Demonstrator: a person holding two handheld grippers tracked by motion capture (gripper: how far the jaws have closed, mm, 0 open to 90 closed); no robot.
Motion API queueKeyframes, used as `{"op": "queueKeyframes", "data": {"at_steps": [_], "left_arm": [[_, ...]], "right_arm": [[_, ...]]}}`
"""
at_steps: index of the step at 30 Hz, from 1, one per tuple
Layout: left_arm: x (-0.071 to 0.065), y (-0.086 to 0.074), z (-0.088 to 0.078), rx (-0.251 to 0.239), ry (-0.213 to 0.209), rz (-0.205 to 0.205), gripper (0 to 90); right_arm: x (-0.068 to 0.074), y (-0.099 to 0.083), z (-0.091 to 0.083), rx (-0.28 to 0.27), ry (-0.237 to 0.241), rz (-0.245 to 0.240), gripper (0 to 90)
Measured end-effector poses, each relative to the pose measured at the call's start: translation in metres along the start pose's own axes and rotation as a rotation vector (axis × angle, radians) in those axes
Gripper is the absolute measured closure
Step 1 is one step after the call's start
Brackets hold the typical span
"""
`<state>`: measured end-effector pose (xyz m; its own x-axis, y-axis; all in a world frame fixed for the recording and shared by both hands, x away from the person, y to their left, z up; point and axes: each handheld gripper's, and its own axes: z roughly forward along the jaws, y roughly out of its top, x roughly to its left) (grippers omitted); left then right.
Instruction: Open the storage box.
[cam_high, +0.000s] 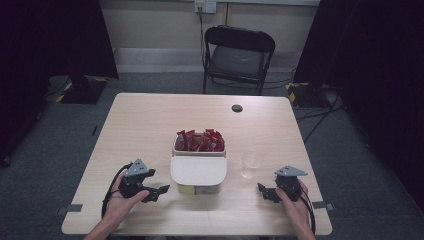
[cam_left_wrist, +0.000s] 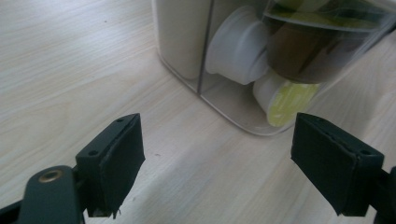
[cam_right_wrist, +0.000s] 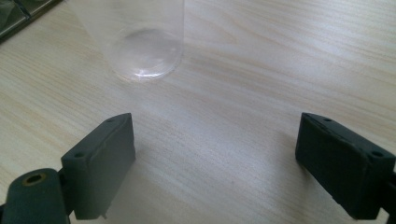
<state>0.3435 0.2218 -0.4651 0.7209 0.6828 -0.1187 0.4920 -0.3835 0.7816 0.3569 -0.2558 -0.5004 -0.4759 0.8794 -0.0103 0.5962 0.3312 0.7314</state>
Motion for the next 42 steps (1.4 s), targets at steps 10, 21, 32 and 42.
{"op": "queueKeyframes", "data": {"at_steps": [10, 21, 32, 42], "left_arm": [[-0.011, 0.004, 0.006, 0.005, -0.050, 0.023, 18.1], [-0.020, 0.007, 0.013, -0.002, -0.083, 0.038, 18.1], [-0.021, 0.016, 0.015, -0.045, -0.077, 0.035, 19.3], [-0.022, 0.023, 0.015, -0.070, -0.111, 0.001, 16.7]], "right_arm": [[0.000, 0.000, 0.000, 0.000, 0.000, 0.000, 11.6], [0.000, 0.000, 0.000, 0.000, 0.000, 0.000, 11.6], [0.000, 0.000, 0.000, 0.000, 0.000, 0.001, 11.6], [0.000, 0.000, 0.000, 0.000, 0.001, 0.001, 11.5]]}}
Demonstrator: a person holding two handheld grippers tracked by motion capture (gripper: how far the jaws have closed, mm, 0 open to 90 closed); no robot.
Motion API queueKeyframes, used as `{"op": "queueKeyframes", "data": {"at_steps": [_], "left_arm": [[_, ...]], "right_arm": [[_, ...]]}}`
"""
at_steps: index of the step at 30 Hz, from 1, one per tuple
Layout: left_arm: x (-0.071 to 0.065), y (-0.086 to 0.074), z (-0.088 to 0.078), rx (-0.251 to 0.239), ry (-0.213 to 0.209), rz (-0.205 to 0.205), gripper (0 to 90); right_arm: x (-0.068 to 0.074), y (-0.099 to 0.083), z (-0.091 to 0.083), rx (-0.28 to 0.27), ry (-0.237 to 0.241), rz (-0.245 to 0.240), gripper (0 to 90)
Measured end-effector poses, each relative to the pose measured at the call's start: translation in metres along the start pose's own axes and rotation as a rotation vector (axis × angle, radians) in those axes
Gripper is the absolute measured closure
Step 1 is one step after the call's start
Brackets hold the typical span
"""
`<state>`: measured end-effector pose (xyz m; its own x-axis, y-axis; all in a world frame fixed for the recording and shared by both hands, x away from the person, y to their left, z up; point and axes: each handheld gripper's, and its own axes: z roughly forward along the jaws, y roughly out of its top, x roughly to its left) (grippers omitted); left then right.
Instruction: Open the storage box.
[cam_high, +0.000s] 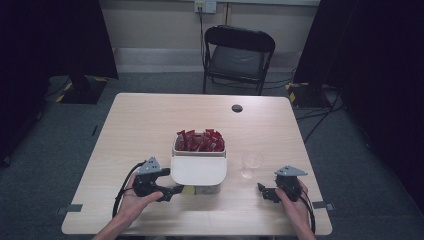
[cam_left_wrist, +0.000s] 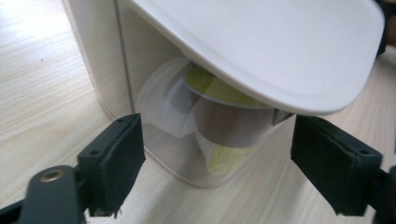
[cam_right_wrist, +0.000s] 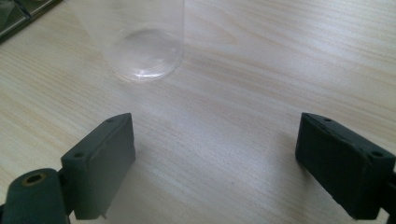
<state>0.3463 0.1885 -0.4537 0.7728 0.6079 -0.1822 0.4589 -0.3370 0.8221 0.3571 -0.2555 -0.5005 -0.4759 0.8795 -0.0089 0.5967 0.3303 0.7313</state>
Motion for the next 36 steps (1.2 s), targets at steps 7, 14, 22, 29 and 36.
{"op": "queueKeyframes", "data": {"at_steps": [7, 14, 22, 29, 36], "left_arm": [[0.008, 0.005, -0.010, -0.017, -0.031, -0.015, 15.2], [0.006, 0.007, -0.012, -0.024, -0.025, -0.001, 15.8], [0.007, 0.010, -0.014, -0.026, -0.037, -0.004, 15.7], [0.007, 0.014, -0.016, -0.049, -0.024, -0.009, 15.9], [0.006, 0.019, -0.019, -0.052, -0.019, -0.007, 16.2]], "right_arm": [[0.000, 0.000, 0.000, 0.001, -0.001, 0.000, 11.6], [0.000, 0.000, 0.000, 0.000, 0.000, 0.000, 11.5], [0.000, 0.000, 0.000, 0.000, 0.000, -0.001, 11.5], [0.000, 0.000, 0.000, 0.000, 0.000, 0.000, 11.6], [0.000, 0.000, 0.000, 0.001, -0.001, 0.000, 11.5]]}}
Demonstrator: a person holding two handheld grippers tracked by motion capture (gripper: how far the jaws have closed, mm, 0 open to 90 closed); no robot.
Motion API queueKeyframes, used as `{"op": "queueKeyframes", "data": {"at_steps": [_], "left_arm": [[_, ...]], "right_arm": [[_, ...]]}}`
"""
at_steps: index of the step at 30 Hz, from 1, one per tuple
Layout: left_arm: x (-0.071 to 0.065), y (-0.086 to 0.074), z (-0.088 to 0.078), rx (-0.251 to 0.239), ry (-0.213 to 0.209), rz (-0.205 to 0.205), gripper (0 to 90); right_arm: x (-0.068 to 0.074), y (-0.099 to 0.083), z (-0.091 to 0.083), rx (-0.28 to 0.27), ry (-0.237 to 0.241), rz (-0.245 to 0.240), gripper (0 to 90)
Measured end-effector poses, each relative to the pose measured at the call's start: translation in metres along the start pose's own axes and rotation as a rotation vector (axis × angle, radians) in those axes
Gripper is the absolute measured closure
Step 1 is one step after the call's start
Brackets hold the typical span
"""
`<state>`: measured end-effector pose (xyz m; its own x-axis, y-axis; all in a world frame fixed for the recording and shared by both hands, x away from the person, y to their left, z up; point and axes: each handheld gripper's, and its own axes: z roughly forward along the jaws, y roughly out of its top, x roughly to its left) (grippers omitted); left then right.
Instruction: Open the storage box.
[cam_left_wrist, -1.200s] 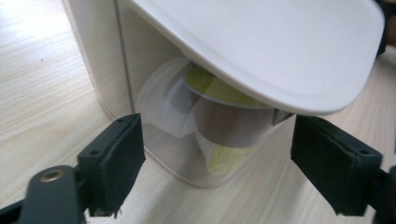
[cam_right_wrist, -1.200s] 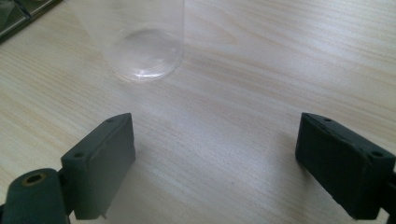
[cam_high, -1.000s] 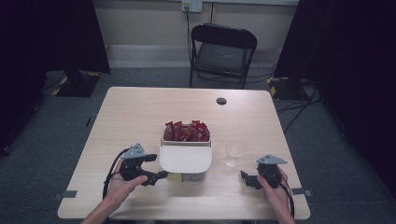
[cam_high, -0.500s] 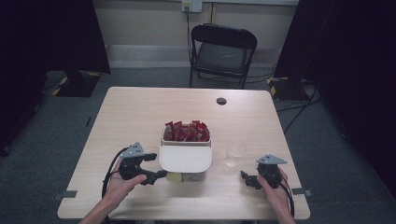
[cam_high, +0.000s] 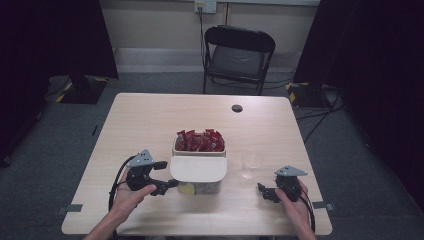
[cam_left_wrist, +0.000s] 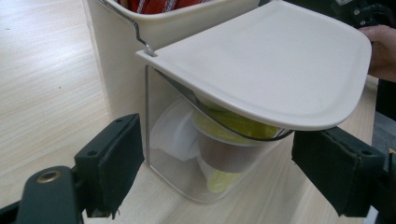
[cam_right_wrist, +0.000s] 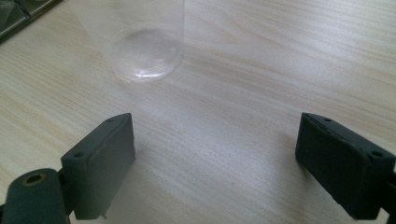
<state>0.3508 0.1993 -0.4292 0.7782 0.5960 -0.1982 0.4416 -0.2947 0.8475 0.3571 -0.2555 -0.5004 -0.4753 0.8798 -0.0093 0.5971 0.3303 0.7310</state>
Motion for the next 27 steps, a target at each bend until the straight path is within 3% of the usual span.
{"op": "queueKeyframes", "data": {"at_steps": [27], "left_arm": [[0.004, 0.023, -0.008, -0.015, -0.014, 0.007, 16.2]], "right_arm": [[0.000, 0.000, 0.000, 0.000, 0.000, 0.000, 11.6]]}}
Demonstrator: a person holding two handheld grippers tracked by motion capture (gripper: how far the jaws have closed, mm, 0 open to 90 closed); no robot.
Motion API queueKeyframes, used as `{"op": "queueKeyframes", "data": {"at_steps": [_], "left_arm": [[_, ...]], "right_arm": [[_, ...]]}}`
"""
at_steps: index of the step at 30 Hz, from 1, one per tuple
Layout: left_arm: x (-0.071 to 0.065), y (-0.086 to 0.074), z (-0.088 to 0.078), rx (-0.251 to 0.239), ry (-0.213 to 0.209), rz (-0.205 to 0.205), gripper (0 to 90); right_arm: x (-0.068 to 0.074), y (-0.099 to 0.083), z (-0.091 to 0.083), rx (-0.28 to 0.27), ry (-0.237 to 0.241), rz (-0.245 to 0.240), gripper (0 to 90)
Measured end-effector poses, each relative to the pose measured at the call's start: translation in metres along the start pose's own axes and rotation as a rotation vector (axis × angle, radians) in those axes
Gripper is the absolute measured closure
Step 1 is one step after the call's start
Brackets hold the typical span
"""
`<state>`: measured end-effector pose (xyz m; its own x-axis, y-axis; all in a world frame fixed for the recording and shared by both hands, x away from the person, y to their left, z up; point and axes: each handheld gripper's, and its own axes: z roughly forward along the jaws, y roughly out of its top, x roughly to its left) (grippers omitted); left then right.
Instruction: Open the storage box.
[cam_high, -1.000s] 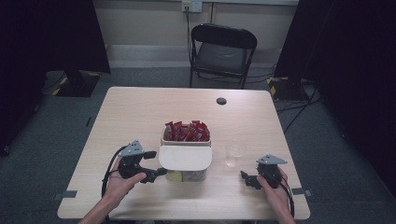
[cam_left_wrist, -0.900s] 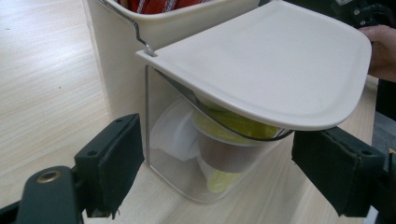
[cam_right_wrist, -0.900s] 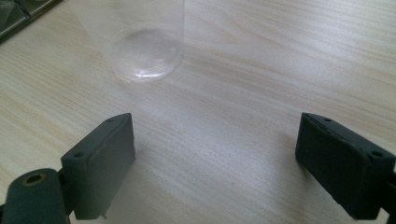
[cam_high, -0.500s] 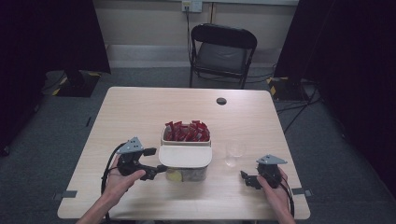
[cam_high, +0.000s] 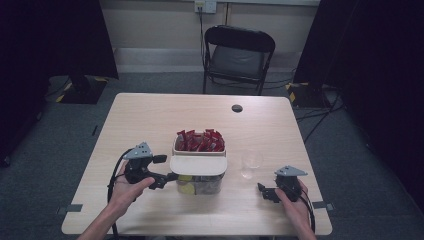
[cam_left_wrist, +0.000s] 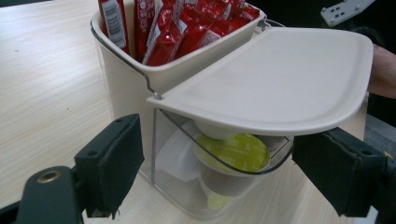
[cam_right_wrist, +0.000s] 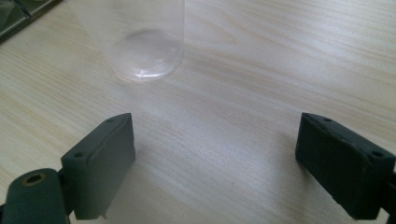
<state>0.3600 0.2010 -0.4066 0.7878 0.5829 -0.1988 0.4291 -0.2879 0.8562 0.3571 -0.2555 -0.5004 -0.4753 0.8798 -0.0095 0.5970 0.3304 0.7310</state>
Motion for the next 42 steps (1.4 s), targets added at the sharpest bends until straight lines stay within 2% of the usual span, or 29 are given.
{"op": "queueKeyframes", "data": {"at_steps": [25, 42], "left_arm": [[0.009, 0.028, -0.008, -0.038, 0.003, -0.011, 16.3], [0.014, 0.040, -0.005, -0.051, 0.006, -0.012, 16.5]], "right_arm": [[0.000, 0.000, 0.000, -0.001, 0.001, -0.001, 11.6], [0.000, 0.000, 0.000, -0.001, 0.001, -0.001, 11.6]]}}
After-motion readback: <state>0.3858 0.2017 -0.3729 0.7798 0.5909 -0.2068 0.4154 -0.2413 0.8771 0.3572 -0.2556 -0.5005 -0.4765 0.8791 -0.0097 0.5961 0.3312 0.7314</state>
